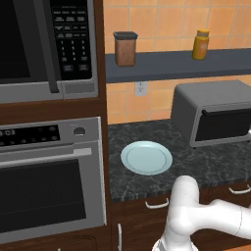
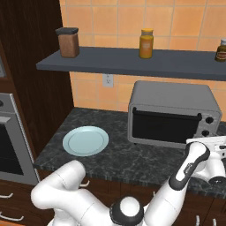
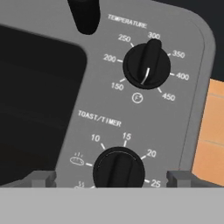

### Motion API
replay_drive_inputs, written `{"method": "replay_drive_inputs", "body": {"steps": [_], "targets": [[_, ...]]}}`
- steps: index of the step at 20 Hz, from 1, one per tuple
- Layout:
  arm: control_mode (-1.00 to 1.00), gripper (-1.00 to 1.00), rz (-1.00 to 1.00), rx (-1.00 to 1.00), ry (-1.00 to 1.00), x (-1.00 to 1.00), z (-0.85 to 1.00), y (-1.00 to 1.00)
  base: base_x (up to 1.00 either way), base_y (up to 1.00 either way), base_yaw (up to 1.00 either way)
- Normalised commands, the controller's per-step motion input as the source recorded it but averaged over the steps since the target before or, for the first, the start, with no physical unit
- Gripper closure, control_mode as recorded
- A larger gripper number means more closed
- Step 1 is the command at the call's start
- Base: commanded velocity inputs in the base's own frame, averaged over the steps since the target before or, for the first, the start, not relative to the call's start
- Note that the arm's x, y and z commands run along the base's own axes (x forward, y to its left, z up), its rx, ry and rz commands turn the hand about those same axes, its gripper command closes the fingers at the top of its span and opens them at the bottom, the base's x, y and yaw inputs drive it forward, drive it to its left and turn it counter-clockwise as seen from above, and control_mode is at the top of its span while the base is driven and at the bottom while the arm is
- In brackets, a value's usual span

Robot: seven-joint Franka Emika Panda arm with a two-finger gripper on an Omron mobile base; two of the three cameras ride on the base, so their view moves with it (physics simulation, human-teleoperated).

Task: Pick up the kebab skewer and baguette bread, and place them inside the toaster oven. Close the toaster oven door and start by setting the timer.

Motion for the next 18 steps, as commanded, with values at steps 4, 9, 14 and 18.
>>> {"method": "replay_drive_inputs", "body": {"steps": [4, 9, 14, 18], "targets": [[-1.00, -1.00, 0.00, 0.00, 0.00, 0.00, 0.00, -0.16, 0.00, 0.00, 0.00], [-1.00, -1.00, -0.03, 0.00, 0.00, 0.00, 0.00, 0.00, 0.00, 0.00, 0.00], [-1.00, 1.00, -0.03, 0.00, -0.01, 0.08, 0.00, 0.10, 0.00, 0.00, 0.00], [-1.00, 1.00, -0.01, -0.01, -0.02, 0.36, 0.00, 0.29, 0.00, 0.00, 0.00]]}}
